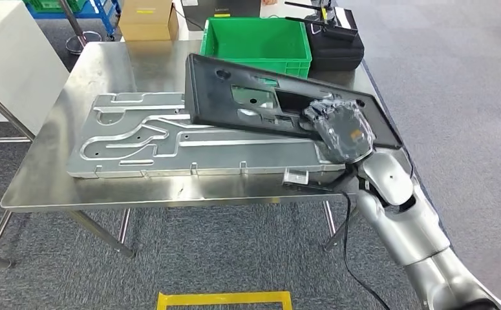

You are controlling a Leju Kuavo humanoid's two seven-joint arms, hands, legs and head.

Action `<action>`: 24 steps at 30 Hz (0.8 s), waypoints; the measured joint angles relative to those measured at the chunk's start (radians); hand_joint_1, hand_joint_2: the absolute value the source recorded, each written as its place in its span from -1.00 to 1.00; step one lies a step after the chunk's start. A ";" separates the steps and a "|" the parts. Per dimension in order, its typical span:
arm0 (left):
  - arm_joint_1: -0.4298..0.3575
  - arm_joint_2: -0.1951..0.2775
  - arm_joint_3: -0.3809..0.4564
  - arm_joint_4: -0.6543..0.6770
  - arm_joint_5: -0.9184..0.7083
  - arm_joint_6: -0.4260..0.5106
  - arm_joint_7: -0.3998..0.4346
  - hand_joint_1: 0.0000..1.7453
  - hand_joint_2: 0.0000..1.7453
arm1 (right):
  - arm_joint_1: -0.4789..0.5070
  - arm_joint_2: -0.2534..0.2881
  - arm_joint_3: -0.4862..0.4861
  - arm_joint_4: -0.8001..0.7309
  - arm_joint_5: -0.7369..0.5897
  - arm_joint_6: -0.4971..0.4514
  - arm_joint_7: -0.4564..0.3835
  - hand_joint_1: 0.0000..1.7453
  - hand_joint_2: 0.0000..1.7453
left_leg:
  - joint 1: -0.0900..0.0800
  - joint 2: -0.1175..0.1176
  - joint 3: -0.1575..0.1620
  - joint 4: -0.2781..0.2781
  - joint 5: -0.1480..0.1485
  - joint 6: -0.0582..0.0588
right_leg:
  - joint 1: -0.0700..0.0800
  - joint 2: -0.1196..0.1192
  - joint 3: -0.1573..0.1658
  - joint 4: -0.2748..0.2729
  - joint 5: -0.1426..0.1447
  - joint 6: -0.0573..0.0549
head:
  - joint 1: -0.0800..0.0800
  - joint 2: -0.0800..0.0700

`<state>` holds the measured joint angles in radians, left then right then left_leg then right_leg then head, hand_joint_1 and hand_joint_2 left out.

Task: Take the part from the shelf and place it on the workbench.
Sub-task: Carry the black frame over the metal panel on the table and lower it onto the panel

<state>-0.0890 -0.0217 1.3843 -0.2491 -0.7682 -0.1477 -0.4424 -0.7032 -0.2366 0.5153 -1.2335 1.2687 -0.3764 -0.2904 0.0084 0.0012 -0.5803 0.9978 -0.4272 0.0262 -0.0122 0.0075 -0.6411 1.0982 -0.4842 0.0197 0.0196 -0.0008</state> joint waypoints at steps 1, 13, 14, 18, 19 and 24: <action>-0.001 0.000 0.000 0.000 0.000 0.000 0.000 -1.00 -1.00 | -0.043 0.007 0.018 0.041 0.007 0.009 0.010 0.92 1.00 | -0.001 0.000 0.000 -0.001 0.001 0.003 | 0.000 -0.001 -0.030 0.061 -0.030 0.003 | 0.001 0.000; -0.004 0.008 -0.027 0.001 -0.027 -0.062 -0.043 -1.00 -1.00 | -0.334 0.172 0.182 0.627 0.008 0.233 -0.054 0.92 1.00 | -0.004 -0.010 -0.002 0.014 -0.020 -0.032 | 0.005 -0.004 0.018 -0.082 0.066 -0.027 | -0.001 0.000; -0.004 0.009 -0.029 0.002 -0.028 -0.064 -0.045 -1.00 -1.00 | -0.339 0.183 0.190 0.665 0.009 0.239 -0.058 0.92 1.00 | -0.003 -0.009 -0.011 0.033 -0.033 -0.038 | 0.003 -0.005 0.021 -0.086 0.067 -0.033 | -0.002 0.000; -0.003 0.017 -0.037 0.003 -0.028 -0.068 -0.048 -1.00 -1.00 | -0.342 0.220 0.218 0.783 0.019 0.237 -0.053 0.92 1.00 | 0.004 -0.007 -0.128 0.265 -0.130 -0.055 | 0.001 -0.006 0.028 -0.091 0.063 -0.046 | -0.003 0.000; -0.003 0.017 -0.039 0.004 -0.029 -0.068 -0.048 -1.00 -1.00 | -0.338 0.226 0.226 0.804 0.026 0.235 -0.048 0.92 1.00 | 0.005 -0.007 -0.150 0.295 -0.130 -0.057 | 0.001 -0.005 0.030 -0.090 0.061 -0.047 | -0.003 0.000; -0.003 0.022 -0.045 0.005 -0.039 -0.066 -0.048 -1.00 -1.00 | -0.325 0.254 0.262 0.865 0.071 0.203 -0.008 0.92 1.00 | 0.007 -0.006 -0.053 0.048 0.014 -0.051 | 0.002 0.000 0.041 -0.080 0.043 -0.031 | -0.003 0.000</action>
<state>-0.0918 0.0006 1.3389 -0.2440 -0.8076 -0.2140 -0.4904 -1.0283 0.0171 0.7772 -0.3688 1.3394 -0.1732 -0.2984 0.0154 -0.0050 -0.6338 1.0460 -0.4127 -0.0248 -0.0098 0.0071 -0.6003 1.0183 -0.4413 -0.0112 0.0162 -0.0008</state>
